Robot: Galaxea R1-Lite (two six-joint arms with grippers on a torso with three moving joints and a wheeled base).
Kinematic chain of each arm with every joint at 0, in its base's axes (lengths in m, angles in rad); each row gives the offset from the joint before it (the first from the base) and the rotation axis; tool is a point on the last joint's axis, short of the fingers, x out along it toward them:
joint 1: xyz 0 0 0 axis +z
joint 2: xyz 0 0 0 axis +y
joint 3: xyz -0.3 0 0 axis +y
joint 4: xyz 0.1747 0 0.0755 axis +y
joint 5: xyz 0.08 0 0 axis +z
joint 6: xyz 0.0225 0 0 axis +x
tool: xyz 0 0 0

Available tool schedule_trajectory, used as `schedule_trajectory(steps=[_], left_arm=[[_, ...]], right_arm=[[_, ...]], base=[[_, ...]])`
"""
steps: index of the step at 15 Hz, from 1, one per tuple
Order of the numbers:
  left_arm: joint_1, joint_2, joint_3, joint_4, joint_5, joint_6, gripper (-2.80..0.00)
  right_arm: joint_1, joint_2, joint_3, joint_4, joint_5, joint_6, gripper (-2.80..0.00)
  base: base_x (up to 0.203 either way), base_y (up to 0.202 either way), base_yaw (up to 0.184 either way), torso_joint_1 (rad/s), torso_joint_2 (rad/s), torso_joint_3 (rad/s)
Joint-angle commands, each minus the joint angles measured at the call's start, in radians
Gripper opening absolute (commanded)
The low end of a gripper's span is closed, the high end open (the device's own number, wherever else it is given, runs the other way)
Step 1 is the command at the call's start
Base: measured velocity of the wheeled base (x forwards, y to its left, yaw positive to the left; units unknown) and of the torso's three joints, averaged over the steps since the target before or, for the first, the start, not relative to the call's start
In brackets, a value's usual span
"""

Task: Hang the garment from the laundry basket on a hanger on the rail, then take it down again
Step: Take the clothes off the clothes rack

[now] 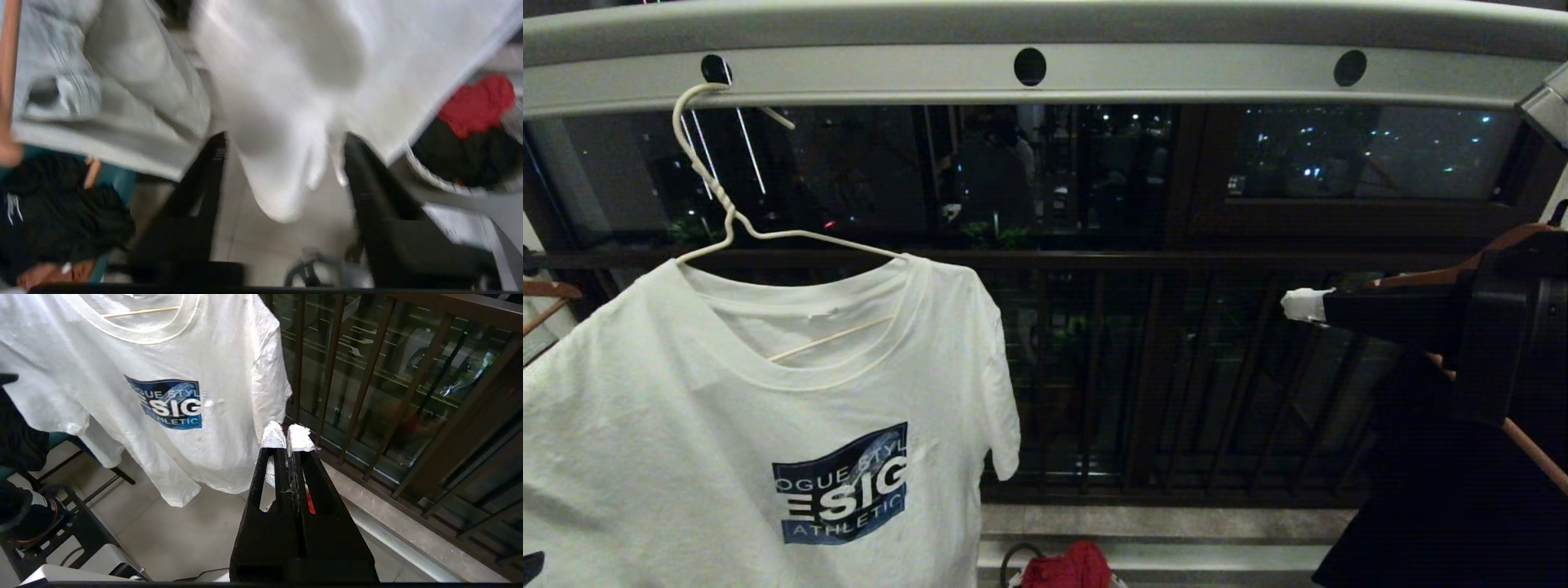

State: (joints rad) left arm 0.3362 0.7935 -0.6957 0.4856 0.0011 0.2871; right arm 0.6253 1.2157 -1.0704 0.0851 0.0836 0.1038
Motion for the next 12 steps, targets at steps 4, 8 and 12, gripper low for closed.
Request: schedule_trajectory(steps=[4,8,12], left_arm=[[0.001,0.066,0.027,-0.061,-0.001,0.003,-2.8],[0.0,0.037,0.058,-0.062,-0.002,0.003,-2.8],[0.001,0.0,0.159,-0.058,0.044,0.021,-2.8]], right_arm=[[0.001,0.001,0.007,-0.002,0.001,0.0,-2.8],[0.001,0.001,0.006,-0.002,0.001,0.0,-2.8],[0.001,0.001,0.006,-0.002,0.001,-0.001,-2.8]], base=[[0.0,0.0,0.0,0.0,0.0,0.0],[0.0,0.0,0.0,0.0,0.0,0.0],[0.0,0.0,0.0,0.0,0.0,0.0]])
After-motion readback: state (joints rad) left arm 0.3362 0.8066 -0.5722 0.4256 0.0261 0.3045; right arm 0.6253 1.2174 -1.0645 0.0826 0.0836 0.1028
